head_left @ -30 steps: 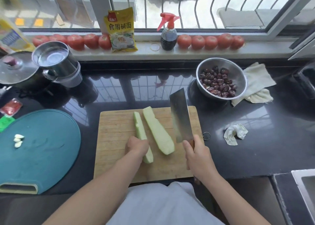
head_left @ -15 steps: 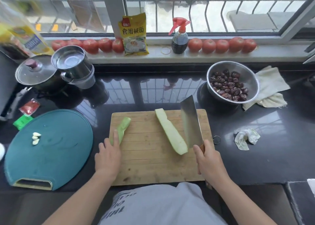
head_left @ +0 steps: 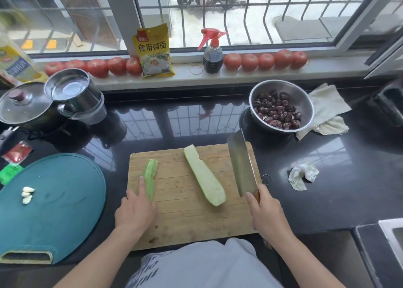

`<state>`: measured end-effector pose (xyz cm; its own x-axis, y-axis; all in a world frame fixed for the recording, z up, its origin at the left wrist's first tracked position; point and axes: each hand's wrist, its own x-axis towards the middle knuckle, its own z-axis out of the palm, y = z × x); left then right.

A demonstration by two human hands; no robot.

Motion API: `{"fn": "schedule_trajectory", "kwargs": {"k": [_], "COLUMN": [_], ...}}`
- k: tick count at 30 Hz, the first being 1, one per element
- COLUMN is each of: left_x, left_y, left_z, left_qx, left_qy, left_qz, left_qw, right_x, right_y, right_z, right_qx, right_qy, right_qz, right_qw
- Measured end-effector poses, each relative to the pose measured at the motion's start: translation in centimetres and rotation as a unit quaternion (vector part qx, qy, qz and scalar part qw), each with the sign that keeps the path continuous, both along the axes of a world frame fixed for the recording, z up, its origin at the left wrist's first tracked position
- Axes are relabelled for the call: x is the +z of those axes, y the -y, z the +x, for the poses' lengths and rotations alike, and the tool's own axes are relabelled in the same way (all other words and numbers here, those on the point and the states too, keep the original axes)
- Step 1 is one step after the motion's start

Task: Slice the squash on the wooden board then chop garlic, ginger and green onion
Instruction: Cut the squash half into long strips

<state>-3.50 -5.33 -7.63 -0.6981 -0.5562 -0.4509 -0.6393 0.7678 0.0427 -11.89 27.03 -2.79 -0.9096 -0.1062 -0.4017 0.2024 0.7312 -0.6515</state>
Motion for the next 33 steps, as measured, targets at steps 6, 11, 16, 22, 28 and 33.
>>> {"fn": "schedule_trajectory", "kwargs": {"k": [6, 11, 16, 22, 28, 33], "left_x": [2.5, 2.5, 1.7, 0.5, -0.4, -0.6], "left_y": [-4.8, -15.3, -15.6, -10.9, -7.9, -8.9], "left_z": [-5.8, -10.9, -10.6, -4.9, -4.2, -4.8], "left_qx": [-0.122, -0.278, -0.187, 0.015, 0.229, 0.196], "left_qy": [-0.098, -0.011, -0.024, -0.201, -0.166, -0.11], "left_qz": [-0.001, 0.079, 0.057, 0.192, 0.279, 0.322], "left_qw": [0.988, 0.957, 0.98, 0.961, 0.918, 0.92], "right_x": [0.2, 0.4, 0.3, 0.1, 0.1, 0.0], "right_y": [-1.3, -1.3, -1.6, -1.0, 0.0, 2.2], "right_z": [-0.4, -0.9, -0.9, -0.1, 0.7, 1.4], "right_qx": [-0.019, -0.038, -0.02, 0.007, 0.093, 0.116], "right_qy": [-0.009, 0.001, -0.013, 0.001, 0.017, 0.018], "right_qz": [0.007, -0.001, 0.009, -0.002, 0.045, 0.079], "right_qw": [1.0, 0.999, 1.0, 1.0, 0.995, 0.99]}}
